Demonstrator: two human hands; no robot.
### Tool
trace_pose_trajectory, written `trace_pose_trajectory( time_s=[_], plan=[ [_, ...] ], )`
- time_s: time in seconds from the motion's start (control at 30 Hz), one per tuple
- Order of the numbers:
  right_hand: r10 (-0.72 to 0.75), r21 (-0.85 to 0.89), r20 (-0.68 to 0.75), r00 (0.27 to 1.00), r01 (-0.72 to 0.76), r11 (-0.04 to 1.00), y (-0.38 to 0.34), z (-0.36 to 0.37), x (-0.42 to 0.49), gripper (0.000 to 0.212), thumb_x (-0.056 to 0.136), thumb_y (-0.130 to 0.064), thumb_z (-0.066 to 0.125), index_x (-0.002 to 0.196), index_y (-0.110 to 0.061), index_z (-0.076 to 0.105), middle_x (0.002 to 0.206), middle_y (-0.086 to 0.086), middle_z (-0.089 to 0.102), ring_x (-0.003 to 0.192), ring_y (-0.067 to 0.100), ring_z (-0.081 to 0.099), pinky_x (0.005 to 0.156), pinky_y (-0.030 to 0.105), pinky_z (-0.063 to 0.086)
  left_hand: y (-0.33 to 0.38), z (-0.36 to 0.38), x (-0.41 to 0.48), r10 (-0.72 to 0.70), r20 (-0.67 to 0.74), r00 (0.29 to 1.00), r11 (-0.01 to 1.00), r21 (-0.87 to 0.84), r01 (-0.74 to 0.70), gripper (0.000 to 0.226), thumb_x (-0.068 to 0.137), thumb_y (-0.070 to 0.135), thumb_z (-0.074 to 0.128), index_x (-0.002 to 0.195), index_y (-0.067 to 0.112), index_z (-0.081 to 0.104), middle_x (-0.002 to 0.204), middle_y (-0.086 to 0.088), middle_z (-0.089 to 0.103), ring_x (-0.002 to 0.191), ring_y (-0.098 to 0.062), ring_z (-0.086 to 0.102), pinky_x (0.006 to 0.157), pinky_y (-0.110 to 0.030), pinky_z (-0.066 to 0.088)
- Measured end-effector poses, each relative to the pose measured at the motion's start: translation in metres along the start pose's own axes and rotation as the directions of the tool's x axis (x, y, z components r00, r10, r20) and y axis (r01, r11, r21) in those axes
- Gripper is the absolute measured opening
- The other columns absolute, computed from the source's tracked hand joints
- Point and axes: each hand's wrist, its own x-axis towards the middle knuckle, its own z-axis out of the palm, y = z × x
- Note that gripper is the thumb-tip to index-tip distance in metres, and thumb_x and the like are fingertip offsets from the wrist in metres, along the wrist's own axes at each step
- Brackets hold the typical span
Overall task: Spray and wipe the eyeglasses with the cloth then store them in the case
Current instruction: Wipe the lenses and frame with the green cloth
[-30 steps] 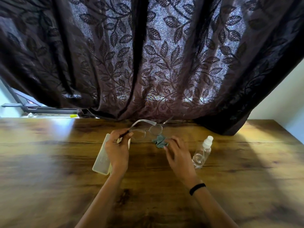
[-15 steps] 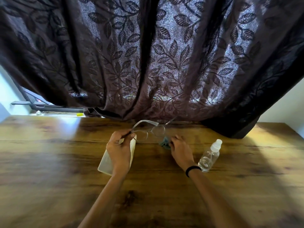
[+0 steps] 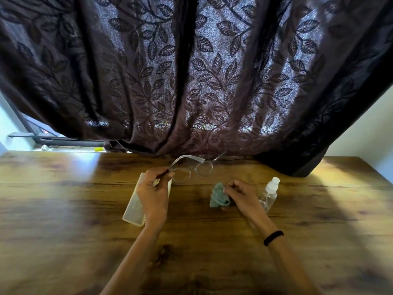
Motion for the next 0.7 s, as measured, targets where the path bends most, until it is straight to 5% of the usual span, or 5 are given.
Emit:
trace_pose_trajectory(
  time_s=[0.13, 0.27, 0.47, 0.6, 0.7],
  plan=[
    [0.015, 0.165, -0.084, 0.996, -0.001, 0.986, -0.014, -0.004, -0.005, 0.008, 0.087, -0.006, 0.057, 0.08, -0.011, 0.057, 0.081, 0.003, 0.063, 0.075, 0.01, 0.061, 0.057, 0.012, 0.048, 0.007, 0.003, -0.005, 0.019, 0.031, 0.999, 1.0, -0.011, -0.019, 0.02, 0.073, 0.0, 0.069, 0.085, 0.016, 0.066, 0.081, 0.004, 0.065, 0.079, -0.003, 0.059, 0.071, -0.002, 0.04],
    [-0.108, 0.305, -0.147, 0.983, 0.149, 0.941, -0.037, -0.001, -0.012, 0.024, 0.087, -0.002, 0.056, 0.095, -0.024, 0.06, 0.094, -0.008, 0.065, 0.08, -0.006, 0.063, 0.062, 0.008, 0.05, 0.014, 0.004, -0.01, 0.071, 0.045, 0.996, 0.997, 0.012, -0.071, 0.018, 0.072, -0.003, 0.069, 0.085, 0.009, 0.068, 0.083, -0.004, 0.066, 0.079, 0.012, 0.055, 0.07, -0.001, 0.039],
    [-0.31, 0.068, -0.293, 0.904, 0.343, 0.937, -0.064, 0.018, -0.012, 0.026, 0.085, -0.005, 0.061, 0.11, -0.012, 0.065, 0.101, -0.003, 0.068, 0.089, 0.004, 0.064, 0.074, 0.008, 0.049, 0.021, 0.006, -0.014, 0.104, 0.04, 0.994, 0.994, -0.035, -0.103, 0.033, 0.069, -0.008, 0.069, 0.083, 0.021, 0.064, 0.078, 0.009, 0.061, 0.079, 0.013, 0.056, 0.07, -0.003, 0.042],
    [-0.457, -0.228, -0.274, 0.846, 0.404, 0.886, -0.072, 0.029, -0.012, 0.027, 0.085, -0.003, 0.058, 0.111, -0.007, 0.065, 0.103, 0.008, 0.068, 0.098, 0.021, 0.058, 0.082, 0.025, 0.049, 0.024, 0.005, -0.015, 0.127, 0.034, 0.991, 0.991, -0.035, -0.126, 0.035, 0.069, -0.009, 0.068, 0.085, 0.022, 0.064, 0.078, 0.007, 0.062, 0.079, 0.012, 0.057, 0.071, -0.003, 0.041],
    [-0.492, -0.326, -0.22, 0.843, 0.411, 0.851, -0.075, 0.036, -0.013, 0.026, 0.085, -0.003, 0.058, 0.11, -0.005, 0.064, 0.11, 0.008, 0.068, 0.104, 0.024, 0.056, 0.086, 0.021, 0.042, 0.027, 0.003, -0.015, 0.138, 0.01, 0.99, 0.99, -0.03, -0.137, 0.032, 0.069, -0.009, 0.069, 0.086, 0.018, 0.065, 0.079, 0.001, 0.064, 0.079, 0.013, 0.056, 0.07, -0.001, 0.039]
  ],
)
